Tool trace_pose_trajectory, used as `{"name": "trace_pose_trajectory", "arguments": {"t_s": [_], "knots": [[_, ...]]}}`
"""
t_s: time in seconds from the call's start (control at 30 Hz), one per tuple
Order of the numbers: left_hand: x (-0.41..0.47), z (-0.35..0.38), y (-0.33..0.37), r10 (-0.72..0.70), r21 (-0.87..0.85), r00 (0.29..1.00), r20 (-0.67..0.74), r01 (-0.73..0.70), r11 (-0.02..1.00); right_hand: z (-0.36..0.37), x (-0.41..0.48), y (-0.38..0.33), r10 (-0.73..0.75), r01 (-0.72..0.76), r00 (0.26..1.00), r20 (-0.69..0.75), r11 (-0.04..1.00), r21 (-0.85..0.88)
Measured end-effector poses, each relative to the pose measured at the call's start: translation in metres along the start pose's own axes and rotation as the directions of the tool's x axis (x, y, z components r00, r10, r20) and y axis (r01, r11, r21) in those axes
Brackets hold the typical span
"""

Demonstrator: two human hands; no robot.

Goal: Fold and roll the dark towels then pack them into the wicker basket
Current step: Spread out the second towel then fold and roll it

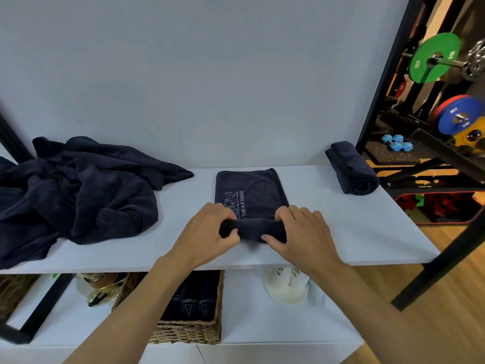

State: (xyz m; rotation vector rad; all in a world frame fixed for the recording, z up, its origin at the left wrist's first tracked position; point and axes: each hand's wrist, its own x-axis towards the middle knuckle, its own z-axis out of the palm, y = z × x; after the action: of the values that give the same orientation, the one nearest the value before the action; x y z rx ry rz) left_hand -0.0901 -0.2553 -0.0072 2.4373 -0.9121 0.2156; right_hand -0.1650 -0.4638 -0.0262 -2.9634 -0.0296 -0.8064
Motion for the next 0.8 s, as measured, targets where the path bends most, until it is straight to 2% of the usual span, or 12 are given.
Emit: {"name": "trace_pose_trajectory", "arguments": {"t_s": [0.07, 0.23, 0.33, 0.43, 0.5, 0.57, 0.63, 0.67, 0.73, 0.8], "knots": [[-0.006, 0.007, 0.000, 0.062, 0.058, 0.998, -0.012, -0.061, 0.996, 0.007, -0.009, -0.009, 0.077, -0.078, 0.996, -0.041, 0.997, -0.015], [-0.010, 0.013, 0.002, 0.168, 0.126, 0.978, -0.121, -0.153, 0.980, 0.007, -0.012, -0.017, 0.248, -0.237, 0.965, -0.086, 0.964, 0.119], [-0.008, 0.008, 0.003, 0.189, 0.123, 0.969, -0.159, -0.170, 0.978, -0.003, -0.013, -0.011, 0.359, -0.335, 0.933, 0.010, 0.860, 0.386], [-0.007, 0.003, -0.001, 0.207, 0.097, 0.961, -0.182, -0.191, 0.977, -0.015, -0.014, -0.002, 0.379, -0.341, 0.923, 0.060, 0.738, 0.582], [-0.007, 0.002, -0.003, 0.191, 0.048, 0.966, -0.177, -0.185, 0.981, -0.022, -0.009, 0.005, 0.353, -0.357, 0.926, 0.136, 0.697, 0.622], [-0.009, 0.001, -0.005, 0.164, -0.004, 0.976, -0.144, -0.166, 0.986, -0.026, -0.002, 0.012, 0.305, -0.375, 0.927, 0.219, 0.728, 0.574], [-0.009, 0.000, -0.006, 0.124, -0.055, 0.989, -0.084, -0.129, 0.990, -0.027, 0.002, 0.015, 0.245, -0.348, 0.933, 0.263, 0.798, 0.492], [-0.009, 0.000, -0.007, 0.099, -0.079, 0.994, -0.041, -0.101, 0.992, -0.026, 0.003, 0.014, 0.201, -0.289, 0.951, 0.233, 0.846, 0.448], [-0.007, -0.001, -0.011, 0.040, -0.118, 0.999, 0.034, -0.035, 0.992, -0.020, 0.001, 0.010, 0.026, -0.054, 0.996, 0.080, 0.932, 0.358], [-0.005, -0.002, -0.015, -0.042, -0.149, 0.994, 0.100, 0.056, 0.987, -0.015, -0.002, 0.007, -0.149, 0.132, 0.988, 0.048, 0.957, 0.260]]}}
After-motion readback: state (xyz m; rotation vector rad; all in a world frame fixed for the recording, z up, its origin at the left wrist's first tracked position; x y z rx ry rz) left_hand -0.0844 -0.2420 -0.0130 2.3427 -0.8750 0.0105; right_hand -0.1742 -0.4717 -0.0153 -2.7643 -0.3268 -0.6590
